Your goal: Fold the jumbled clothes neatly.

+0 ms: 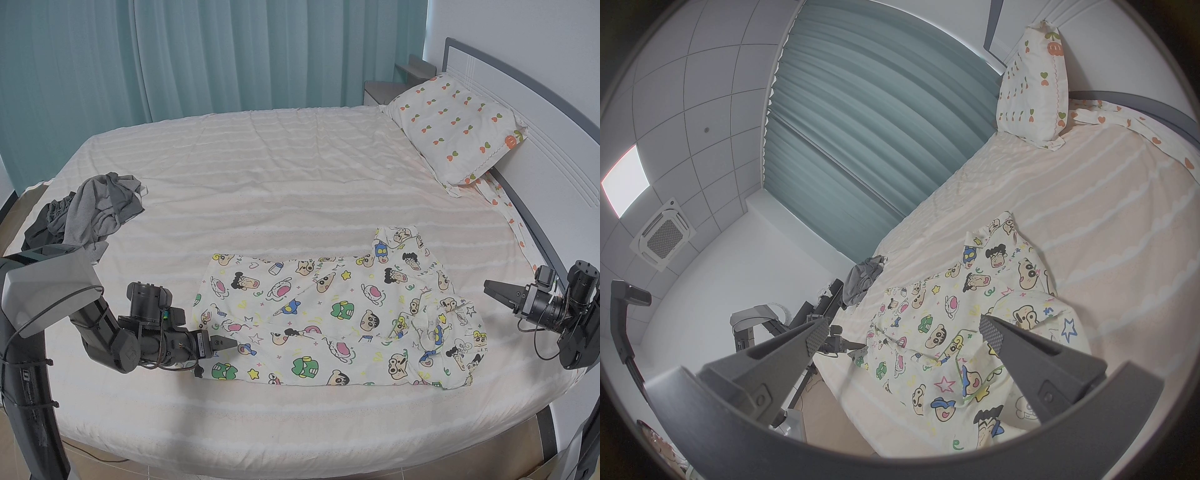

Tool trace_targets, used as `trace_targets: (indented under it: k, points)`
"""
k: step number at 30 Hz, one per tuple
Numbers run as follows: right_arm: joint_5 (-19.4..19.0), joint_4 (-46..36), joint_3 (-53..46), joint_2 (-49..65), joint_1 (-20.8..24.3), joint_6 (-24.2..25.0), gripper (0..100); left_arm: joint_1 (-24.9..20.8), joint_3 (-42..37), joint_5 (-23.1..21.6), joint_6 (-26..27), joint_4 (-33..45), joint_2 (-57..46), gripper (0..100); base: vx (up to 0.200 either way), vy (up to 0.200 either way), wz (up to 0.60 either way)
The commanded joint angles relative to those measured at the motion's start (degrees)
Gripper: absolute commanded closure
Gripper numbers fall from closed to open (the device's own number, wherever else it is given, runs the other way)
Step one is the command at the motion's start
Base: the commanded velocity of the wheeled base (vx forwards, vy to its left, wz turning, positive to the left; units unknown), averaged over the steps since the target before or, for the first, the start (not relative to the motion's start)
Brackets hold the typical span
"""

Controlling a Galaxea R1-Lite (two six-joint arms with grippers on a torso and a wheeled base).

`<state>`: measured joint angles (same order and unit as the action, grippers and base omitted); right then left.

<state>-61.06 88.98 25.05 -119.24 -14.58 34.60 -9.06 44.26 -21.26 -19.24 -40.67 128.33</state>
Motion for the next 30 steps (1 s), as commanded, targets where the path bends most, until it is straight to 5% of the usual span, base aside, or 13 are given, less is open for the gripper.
trace_targets:
  k: [1,3,4,30]
  points:
    - [0.1,0.5,0.0,-0.2,0.1,0.0,0,-0.7,-0.6,0.0,-0.9,-1.9,0.3,0,0.0,0.0,0.0]
    - [0.1,0.5,0.1,-0.2,0.1,0.0,0,-1.0,-1.3,0.1,-1.8,-3.8,0.3,0,0.0,0.0,0.0]
    - [0.1,0.5,0.1,-0.2,0.1,0.0,0,-1.0,-1.6,0.1,-1.8,-4.2,0.3,100,0.0,0.0,0.0]
    - [0.1,0.5,0.1,0.0,0.1,0.0,0,2.5,-13.2,0.2,-1.4,-5.8,-8.9,100,0.0,0.0,0.0]
